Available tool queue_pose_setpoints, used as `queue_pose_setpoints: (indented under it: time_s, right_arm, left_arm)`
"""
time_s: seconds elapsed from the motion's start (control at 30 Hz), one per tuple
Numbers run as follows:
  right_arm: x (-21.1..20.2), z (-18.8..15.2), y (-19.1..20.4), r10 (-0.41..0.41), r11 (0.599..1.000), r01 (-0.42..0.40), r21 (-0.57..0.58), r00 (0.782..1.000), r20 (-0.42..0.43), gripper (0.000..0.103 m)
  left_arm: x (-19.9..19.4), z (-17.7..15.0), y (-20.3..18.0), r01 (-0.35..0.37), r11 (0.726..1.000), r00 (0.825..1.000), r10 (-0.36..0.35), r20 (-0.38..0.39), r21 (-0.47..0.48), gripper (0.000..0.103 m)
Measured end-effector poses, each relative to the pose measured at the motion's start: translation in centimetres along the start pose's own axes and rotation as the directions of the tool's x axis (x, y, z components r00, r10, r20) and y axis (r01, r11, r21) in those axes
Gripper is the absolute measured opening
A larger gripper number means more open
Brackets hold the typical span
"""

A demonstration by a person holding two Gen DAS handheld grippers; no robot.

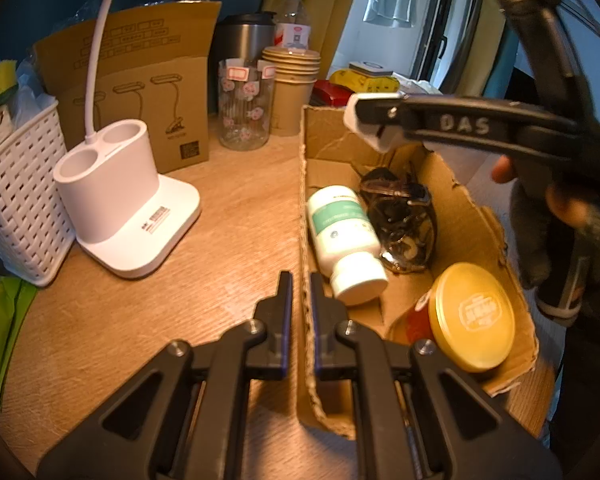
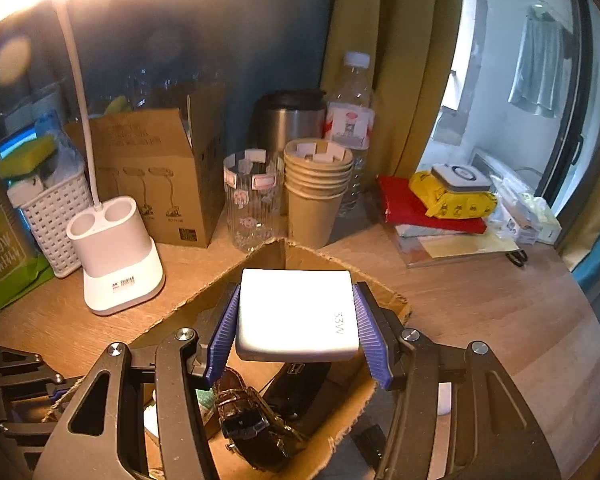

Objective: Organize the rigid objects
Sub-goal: 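Carry the charger over the box and open the right gripper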

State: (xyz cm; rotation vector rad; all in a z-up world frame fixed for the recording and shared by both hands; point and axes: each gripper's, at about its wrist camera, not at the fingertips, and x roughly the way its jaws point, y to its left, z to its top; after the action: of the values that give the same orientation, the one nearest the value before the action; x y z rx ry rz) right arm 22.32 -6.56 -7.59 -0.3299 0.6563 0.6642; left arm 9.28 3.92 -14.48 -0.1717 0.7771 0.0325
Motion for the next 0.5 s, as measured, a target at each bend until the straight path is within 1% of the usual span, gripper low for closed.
queue_pose_setpoints:
  time_s: [0.2, 0.33, 0.5]
  right_arm:
    - [1.8, 0.0, 0.9, 0.013, 1.0, -0.015, -0.026, 0.999, -0.049, 0.058]
    - [2.5, 0.4, 1.1, 0.008, 0.999, -0.011, -0.041, 0.997, -0.076, 0.058]
    - [3.9, 0.3, 0.8, 0.009, 0.999, -0.014, -0.037, 0.989, -0.151, 0.059]
  left_arm:
    - [0.0, 0.0, -0.1, 0.001, 1.0, 1.0, -0.001, 0.0, -0.001, 0.007]
    - [0.0, 0.0, -0.3, 0.001, 1.0, 1.0, -0.001, -0.001, -0.002, 0.007]
    - [-0.1, 0.0, -0.3, 0.009, 1.0, 1.0, -0.009, 0.001, 0.004, 0.007]
